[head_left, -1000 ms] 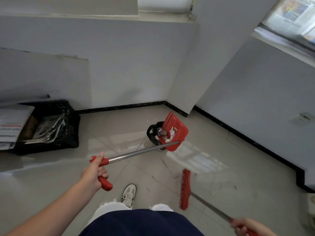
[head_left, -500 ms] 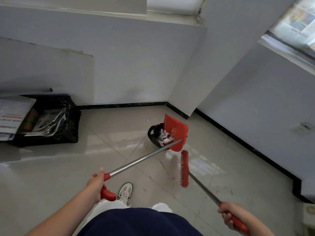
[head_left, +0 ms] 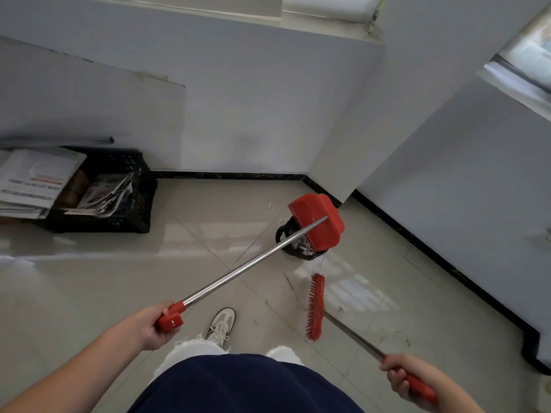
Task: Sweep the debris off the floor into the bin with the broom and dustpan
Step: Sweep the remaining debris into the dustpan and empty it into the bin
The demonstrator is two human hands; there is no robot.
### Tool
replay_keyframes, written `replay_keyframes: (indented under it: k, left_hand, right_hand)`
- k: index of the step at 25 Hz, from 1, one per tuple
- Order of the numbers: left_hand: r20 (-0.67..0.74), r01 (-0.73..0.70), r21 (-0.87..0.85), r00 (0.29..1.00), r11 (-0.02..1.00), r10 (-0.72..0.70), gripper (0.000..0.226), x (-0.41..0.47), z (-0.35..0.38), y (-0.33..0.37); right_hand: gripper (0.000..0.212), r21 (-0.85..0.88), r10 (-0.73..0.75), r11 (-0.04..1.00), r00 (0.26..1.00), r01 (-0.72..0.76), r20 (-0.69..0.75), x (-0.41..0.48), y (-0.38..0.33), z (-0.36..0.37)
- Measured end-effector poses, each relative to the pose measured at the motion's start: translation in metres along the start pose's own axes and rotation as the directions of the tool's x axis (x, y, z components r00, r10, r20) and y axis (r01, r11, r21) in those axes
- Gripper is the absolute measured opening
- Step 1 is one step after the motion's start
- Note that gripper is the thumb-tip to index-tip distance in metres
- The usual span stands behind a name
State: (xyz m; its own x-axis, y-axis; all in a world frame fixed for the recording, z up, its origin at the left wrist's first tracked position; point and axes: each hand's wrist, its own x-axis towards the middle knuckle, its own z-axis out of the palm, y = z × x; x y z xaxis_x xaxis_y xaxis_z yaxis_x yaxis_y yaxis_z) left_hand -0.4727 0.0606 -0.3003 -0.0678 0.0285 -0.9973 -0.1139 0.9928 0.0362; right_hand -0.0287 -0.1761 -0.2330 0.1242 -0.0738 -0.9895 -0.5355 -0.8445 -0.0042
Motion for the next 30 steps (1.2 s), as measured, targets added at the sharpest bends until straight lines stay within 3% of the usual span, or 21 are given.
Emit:
replay_keyframes:
  k: [4,7,10,13,16,19,22,25,27,30]
  left_hand:
    - [0.011,-0.065,-0.022,0.998,0.998,0.065,0.029,-0.015,-0.014,0.002]
    - [-0.009,-0.277,0.105,0.960,0.955,0.280,0.034,-0.043,-0.003,0.027]
    - [0.088,-0.502,0.180,0.865,0.846,0.494,0.035,-0.081,0.028,0.060]
    - [0.236,-0.695,0.282,0.718,0.661,0.655,0.029,-0.122,0.073,0.075]
    - [0.419,-0.840,0.438,0.506,0.320,0.754,0.033,-0.161,0.113,0.066]
    - [0.606,-0.821,0.559,0.308,-0.116,0.734,0.039,-0.176,0.135,0.052]
    - [0.719,-0.738,0.564,0.218,-0.370,0.660,0.040,-0.157,0.144,0.043]
    - [0.775,-0.624,0.570,0.193,-0.534,0.602,0.037,-0.127,0.148,0.039]
    - [0.782,-0.575,0.574,0.175,-0.583,0.598,0.037,-0.111,0.147,0.042]
    - [0.785,-0.502,0.597,0.208,-0.625,0.583,0.035,-0.089,0.139,0.057]
  right_hand:
    - [0.021,-0.039,0.065,0.997,0.998,-0.065,0.003,0.005,0.008,-0.013]
    - [0.022,0.009,0.052,0.999,0.999,-0.051,-0.008,0.008,0.019,-0.028]
    - [0.028,0.052,0.020,0.998,1.000,-0.019,-0.018,0.008,0.034,-0.041]
    - [0.025,0.062,0.003,0.998,0.998,0.001,-0.060,0.007,0.051,-0.051]
    - [0.024,0.121,-0.002,0.993,0.994,0.016,-0.108,0.003,0.067,-0.058]
    - [0.025,0.141,0.013,0.990,0.986,0.010,-0.164,-0.005,0.077,-0.063]
    - [0.026,0.126,0.006,0.992,0.978,0.021,-0.209,-0.004,0.079,-0.063]
    - [0.034,0.120,-0.018,0.992,0.976,0.045,-0.217,-0.002,0.072,-0.060]
    - [0.031,0.114,-0.036,0.991,0.972,0.064,-0.233,-0.004,0.065,-0.055]
    - [0.028,0.143,-0.025,0.988,0.970,0.061,-0.242,-0.010,0.051,-0.045]
